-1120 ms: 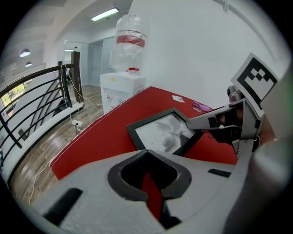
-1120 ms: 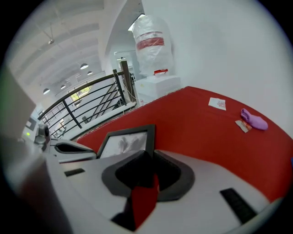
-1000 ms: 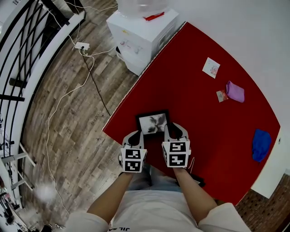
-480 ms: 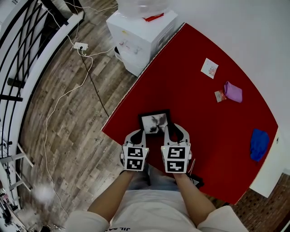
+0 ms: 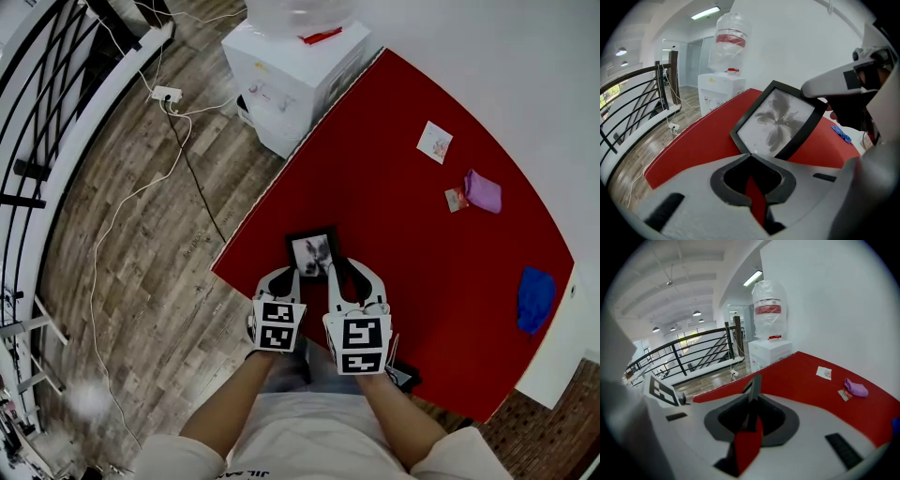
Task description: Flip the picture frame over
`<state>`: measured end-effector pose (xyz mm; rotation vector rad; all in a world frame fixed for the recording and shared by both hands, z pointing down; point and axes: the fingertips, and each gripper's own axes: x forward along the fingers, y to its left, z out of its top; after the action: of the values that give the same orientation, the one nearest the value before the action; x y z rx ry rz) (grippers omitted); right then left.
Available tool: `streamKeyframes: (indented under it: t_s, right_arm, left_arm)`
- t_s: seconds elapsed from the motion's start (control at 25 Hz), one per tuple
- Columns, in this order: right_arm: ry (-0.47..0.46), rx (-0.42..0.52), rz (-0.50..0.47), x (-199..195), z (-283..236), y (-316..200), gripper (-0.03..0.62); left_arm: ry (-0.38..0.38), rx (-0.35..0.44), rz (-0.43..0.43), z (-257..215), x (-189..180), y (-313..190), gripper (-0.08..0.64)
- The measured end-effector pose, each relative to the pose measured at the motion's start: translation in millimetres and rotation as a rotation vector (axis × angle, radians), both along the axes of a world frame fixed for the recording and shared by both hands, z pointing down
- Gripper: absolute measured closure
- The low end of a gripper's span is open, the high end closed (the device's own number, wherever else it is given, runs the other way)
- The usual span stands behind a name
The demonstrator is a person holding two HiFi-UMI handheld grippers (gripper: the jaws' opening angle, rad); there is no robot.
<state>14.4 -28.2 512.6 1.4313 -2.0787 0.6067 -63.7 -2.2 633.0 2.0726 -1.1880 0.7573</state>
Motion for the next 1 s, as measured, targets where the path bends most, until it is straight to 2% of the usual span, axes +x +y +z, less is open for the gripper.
streamKeyframes:
  t_s: [0.32,0.56,0.68,0.96,1.0]
  right_arm:
    - [-0.075,0.034,-0.081,-38,-23,5,0.532]
    - [-0.083,0.038,-0.117,-51,-24,9,0.532]
    - [-0.106,0.029,-0.121,-54,-25,10,0.532]
    - [-0.149,0.018,-0.178,-74,-31,19,0.534]
    - [-0.145,0.022,-0.185,-76,-31,20,0.555]
  left_arm:
    - [0.007,-0.010,-0.018,5,-7,0,0.557]
    - [0.090,0.012,-0.017,-17,-5,-5,0.555]
    - [0.083,0.009,0.008,-18,-4,-6,0.555]
    - [0.077,0.010,0.006,-16,-4,-8,0.555]
    - [0.080,0.010,0.007,-16,-3,-8,0.555]
